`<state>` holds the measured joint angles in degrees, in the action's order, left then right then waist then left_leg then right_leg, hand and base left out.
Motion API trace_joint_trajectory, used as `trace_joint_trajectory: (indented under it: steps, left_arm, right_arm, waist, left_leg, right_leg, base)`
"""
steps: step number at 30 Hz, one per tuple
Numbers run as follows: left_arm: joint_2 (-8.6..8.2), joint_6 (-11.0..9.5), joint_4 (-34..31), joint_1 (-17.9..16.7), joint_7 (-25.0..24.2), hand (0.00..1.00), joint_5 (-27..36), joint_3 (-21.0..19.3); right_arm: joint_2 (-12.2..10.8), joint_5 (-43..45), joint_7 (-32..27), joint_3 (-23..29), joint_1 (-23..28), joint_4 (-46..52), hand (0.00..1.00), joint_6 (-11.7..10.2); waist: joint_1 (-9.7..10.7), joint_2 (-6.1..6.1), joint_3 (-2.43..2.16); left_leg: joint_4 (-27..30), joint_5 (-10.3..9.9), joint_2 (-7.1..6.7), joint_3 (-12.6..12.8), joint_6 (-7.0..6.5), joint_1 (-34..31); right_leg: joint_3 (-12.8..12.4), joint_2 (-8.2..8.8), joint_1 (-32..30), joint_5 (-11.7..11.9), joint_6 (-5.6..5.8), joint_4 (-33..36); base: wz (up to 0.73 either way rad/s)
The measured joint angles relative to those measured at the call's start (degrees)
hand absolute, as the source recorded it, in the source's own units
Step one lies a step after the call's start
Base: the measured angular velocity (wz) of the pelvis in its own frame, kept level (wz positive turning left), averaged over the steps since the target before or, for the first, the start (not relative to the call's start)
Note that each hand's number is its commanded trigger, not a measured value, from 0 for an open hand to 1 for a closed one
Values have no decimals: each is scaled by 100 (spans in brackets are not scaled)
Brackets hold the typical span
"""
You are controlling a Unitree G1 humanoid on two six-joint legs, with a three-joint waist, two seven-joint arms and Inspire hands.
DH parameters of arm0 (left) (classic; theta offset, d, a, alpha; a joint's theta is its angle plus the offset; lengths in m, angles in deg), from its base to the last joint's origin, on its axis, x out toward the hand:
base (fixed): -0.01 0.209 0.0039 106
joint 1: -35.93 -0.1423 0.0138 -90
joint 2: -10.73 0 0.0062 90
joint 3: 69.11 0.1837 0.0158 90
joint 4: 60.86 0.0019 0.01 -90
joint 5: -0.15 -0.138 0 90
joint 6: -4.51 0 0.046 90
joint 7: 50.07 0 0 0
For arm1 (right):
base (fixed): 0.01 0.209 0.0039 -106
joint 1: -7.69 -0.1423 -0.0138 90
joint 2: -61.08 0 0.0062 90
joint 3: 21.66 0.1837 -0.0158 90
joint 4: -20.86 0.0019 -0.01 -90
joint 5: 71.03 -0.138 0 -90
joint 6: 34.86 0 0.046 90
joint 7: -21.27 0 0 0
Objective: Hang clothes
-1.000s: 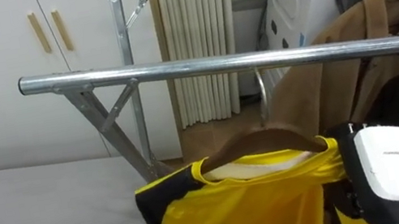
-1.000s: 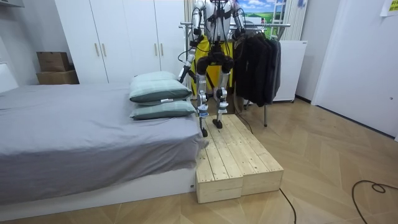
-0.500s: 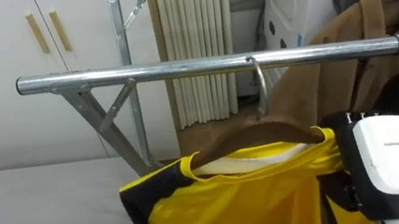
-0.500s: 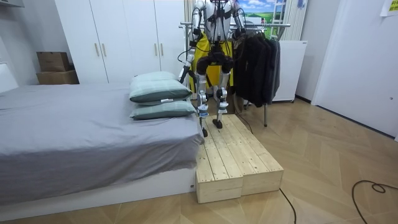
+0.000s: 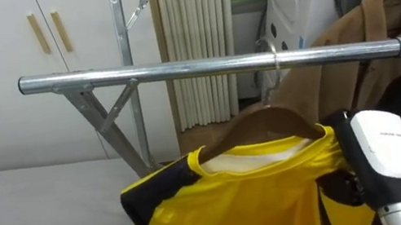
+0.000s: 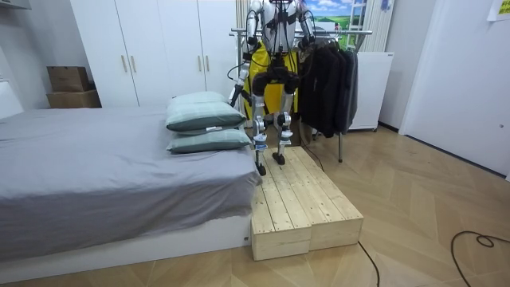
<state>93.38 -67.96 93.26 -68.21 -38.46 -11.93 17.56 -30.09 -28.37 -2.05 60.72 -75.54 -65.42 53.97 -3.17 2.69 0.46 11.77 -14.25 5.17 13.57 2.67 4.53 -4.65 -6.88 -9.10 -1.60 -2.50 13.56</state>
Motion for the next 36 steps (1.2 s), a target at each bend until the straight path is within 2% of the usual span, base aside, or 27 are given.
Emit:
trace_joint_trajectory:
  steps: [11,21,26,36]
  left_arm:
    - [-3,-3,-4,-1,27,0,-2,-111]
    - [-3,-20,-4,0,21,0,-5,-223]
    - [-3,-35,-3,-13,11,0,-4,-220]
    - [-3,-89,-4,-45,-8,0,-11,-223]
  right_arm:
    - [3,-512,260,468,-23,0,100,5]
    - [8,-524,364,562,-168,0,100,13]
    - [8,-655,475,729,-258,-1,100,13]
    - [7,-719,796,733,-313,-1,100,14]
  waist:
    - [-11,42,4]
    - [-11,55,8]
    - [-9,55,8]
    - [-7,65,9]
  left_leg:
    - [-15,-1,-1,-2,-1,3]
    - [-27,-1,0,-5,-1,-2]
    - [-35,0,8,-4,1,0]
    - [-45,0,7,-4,0,2]
  right_leg:
    - [-6,-30,2,0,0,-17]
    - [-4,-37,-9,0,0,-17]
    - [3,-44,25,58,-49,-90]
    - [9,-40,25,38,-18,-90]
  base:
    - [0]
    - [0]
    - [0]
    - [0]
